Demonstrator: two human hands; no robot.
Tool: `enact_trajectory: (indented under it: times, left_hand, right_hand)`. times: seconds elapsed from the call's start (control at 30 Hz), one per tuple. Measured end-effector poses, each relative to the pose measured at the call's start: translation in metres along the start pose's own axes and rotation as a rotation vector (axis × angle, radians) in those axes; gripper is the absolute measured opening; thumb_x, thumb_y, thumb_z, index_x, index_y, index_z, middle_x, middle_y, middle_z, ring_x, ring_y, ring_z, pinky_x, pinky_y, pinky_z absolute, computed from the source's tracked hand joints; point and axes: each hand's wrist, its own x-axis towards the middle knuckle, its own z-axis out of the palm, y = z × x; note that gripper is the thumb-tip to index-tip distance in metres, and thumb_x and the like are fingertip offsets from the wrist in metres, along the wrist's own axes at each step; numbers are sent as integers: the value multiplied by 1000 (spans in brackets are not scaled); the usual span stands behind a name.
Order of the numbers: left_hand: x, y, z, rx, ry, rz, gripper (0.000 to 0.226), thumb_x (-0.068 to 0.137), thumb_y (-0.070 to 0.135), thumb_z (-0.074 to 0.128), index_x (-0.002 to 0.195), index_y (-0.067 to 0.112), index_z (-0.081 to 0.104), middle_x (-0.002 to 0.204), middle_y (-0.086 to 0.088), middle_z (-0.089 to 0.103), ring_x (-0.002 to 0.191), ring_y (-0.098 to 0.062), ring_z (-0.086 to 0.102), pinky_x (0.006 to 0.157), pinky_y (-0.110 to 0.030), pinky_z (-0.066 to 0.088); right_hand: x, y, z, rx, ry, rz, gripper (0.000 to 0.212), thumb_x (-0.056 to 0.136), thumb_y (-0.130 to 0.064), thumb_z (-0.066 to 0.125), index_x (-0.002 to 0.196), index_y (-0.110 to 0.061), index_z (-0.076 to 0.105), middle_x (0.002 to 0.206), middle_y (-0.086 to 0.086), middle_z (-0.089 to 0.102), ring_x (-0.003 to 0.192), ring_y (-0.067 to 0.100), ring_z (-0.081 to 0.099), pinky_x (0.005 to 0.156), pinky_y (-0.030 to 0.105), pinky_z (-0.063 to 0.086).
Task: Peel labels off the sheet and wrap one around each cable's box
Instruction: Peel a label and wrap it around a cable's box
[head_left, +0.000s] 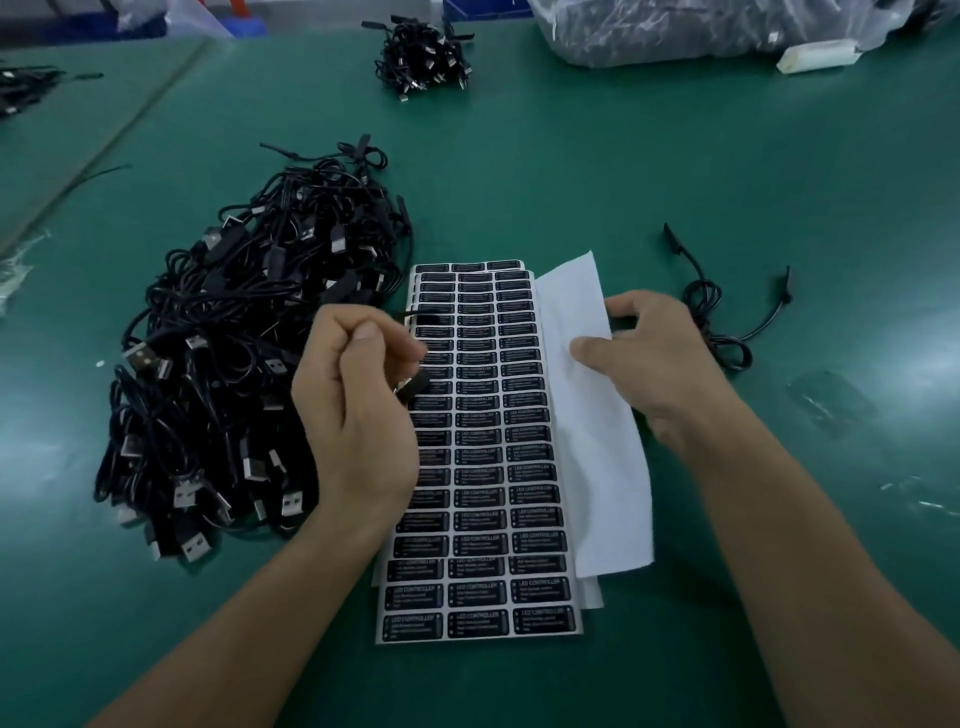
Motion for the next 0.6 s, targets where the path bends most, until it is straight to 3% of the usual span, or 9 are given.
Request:
enact_trajectory:
  times: [0.1, 0.17, 0.2, 0.23, 0.3, 0.37, 0.47, 0.53, 0.6]
  left_hand:
    - [0, 0, 1, -95, 102, -46, 29, 93, 9, 34, 74, 20, 53, 65, 7, 58, 64, -16, 52, 61, -34, 45]
    - [2, 0, 0, -162, 149, -79, 27, 90, 9, 34, 73, 20, 52, 61, 7, 56, 59, -13, 50, 61, -35, 45]
    - [3, -1, -1, -187, 157, -96, 27, 90, 7, 33, 73, 18, 51, 60, 6, 55, 57, -13, 50, 62, -38, 45]
    - [3, -1, -1, -204, 160, -111, 29, 89, 5, 33, 72, 18, 51, 59, 5, 54, 56, -13, 50, 63, -40, 45]
    - [4, -2, -2, -226, 164, -133, 34, 89, 3, 32, 69, 20, 53, 59, 4, 54, 55, -13, 50, 65, -43, 46]
    - [4, -2, -3, -234, 168, -136, 34, 89, 5, 33, 68, 22, 54, 60, 3, 54, 54, -13, 50, 65, -43, 48]
    - [4, 0, -2, -239, 161, -130, 27, 88, 7, 32, 71, 17, 51, 59, 3, 52, 54, -12, 48, 64, -40, 48]
    - [4, 0, -2, -235, 157, -128, 25, 87, 8, 32, 72, 16, 50, 59, 5, 53, 54, -11, 49, 64, -40, 47]
    - [4, 0, -2, -231, 156, -129, 26, 87, 8, 33, 71, 16, 51, 58, 6, 53, 54, -11, 49, 64, -41, 47]
  right_hand:
    - [0, -6, 6, 29, -66, 37, 13, 95, -9, 65, 95, -21, 61, 96, 1, 75, 86, 21, 74, 81, 43, 61]
    - [-5, -12, 12, 132, -167, 99, 5, 100, -14, 59, 101, -13, 64, 91, 3, 77, 79, 18, 75, 71, 39, 63]
    - [-8, -14, 15, 187, -229, 142, 14, 101, -20, 57, 108, -9, 63, 95, 5, 77, 80, 16, 75, 69, 36, 63]
    - [-11, -16, 19, 221, -296, 182, 27, 101, -28, 57, 118, -7, 61, 107, 8, 75, 89, 16, 75, 74, 37, 63]
    - [-15, -15, 31, 207, -389, 228, 56, 96, -44, 61, 139, -9, 49, 139, 11, 59, 125, 25, 60, 104, 48, 49]
    - [-17, -15, 38, 195, -383, 202, 60, 94, -43, 65, 142, -11, 47, 143, 8, 55, 132, 28, 52, 114, 53, 38]
    - [-16, -14, 35, 121, -296, 127, 24, 95, -23, 64, 112, -7, 66, 106, 11, 75, 102, 32, 70, 98, 55, 52]
    - [-13, -12, 31, -42, -228, 8, 27, 90, -26, 67, 94, 1, 65, 89, 13, 75, 85, 35, 71, 86, 51, 58]
    - [-13, -11, 30, -174, -138, -104, 30, 87, -29, 68, 76, -4, 56, 70, 7, 62, 62, 26, 56, 65, 38, 51]
